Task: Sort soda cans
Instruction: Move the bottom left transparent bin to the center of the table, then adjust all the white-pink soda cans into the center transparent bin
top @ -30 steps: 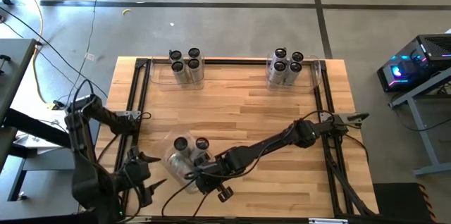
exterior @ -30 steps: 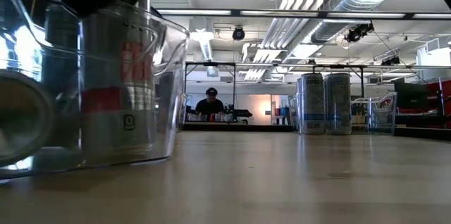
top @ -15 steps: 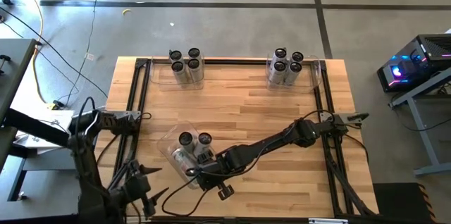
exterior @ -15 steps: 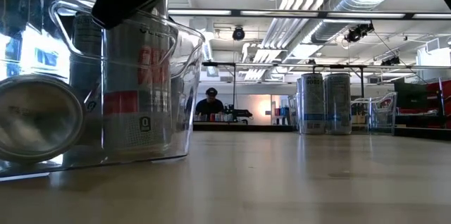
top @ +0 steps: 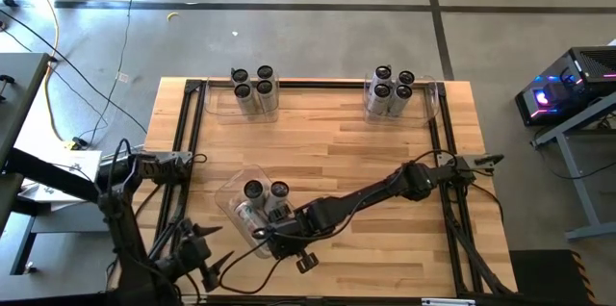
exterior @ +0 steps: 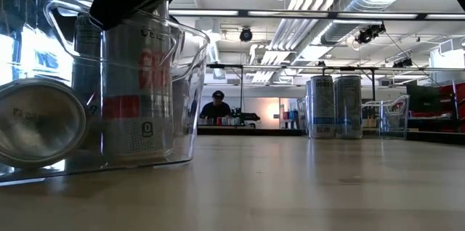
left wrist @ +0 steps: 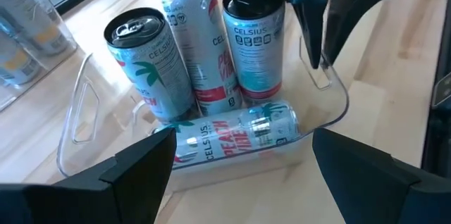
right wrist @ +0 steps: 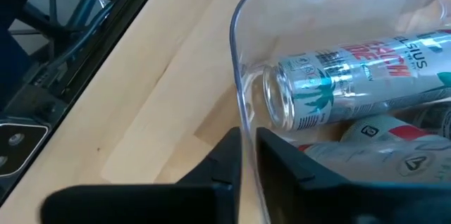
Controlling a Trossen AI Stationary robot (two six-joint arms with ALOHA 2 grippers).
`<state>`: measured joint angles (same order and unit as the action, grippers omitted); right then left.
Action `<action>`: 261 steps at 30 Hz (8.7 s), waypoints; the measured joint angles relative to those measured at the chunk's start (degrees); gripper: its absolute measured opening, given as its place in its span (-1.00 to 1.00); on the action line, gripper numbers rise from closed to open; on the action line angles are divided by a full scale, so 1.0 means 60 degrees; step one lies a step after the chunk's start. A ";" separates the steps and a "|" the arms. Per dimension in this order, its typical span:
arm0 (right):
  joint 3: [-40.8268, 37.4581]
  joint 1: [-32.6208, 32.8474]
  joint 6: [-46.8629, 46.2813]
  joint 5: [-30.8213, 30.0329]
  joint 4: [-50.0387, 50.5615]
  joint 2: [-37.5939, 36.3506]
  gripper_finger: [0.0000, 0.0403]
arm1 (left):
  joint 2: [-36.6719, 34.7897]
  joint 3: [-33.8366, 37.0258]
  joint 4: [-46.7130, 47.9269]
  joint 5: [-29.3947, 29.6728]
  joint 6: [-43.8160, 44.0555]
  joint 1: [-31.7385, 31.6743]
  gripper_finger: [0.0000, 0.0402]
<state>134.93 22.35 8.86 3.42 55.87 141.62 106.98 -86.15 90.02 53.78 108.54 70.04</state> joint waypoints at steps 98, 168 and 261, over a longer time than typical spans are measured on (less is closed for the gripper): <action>-0.1093 0.1360 -0.3468 -0.5491 0.0943 -0.3537 -0.88 | -0.0007 0.4700 -0.5597 0.2551 -0.0360 -0.1968 -0.36; -0.2171 0.5646 -0.9142 -0.8328 0.3676 -0.3504 -0.88 | -0.2867 0.4245 -0.6029 -0.6236 -1.8704 -0.6221 0.17; -0.2164 0.6240 -0.8972 -0.8343 0.3545 -0.3504 -0.88 | -0.3892 0.5049 -0.6297 -0.8728 -1.3635 -0.8165 0.35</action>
<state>121.95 59.79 -44.97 -46.63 77.14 120.60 83.63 -55.86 52.24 1.42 26.73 21.05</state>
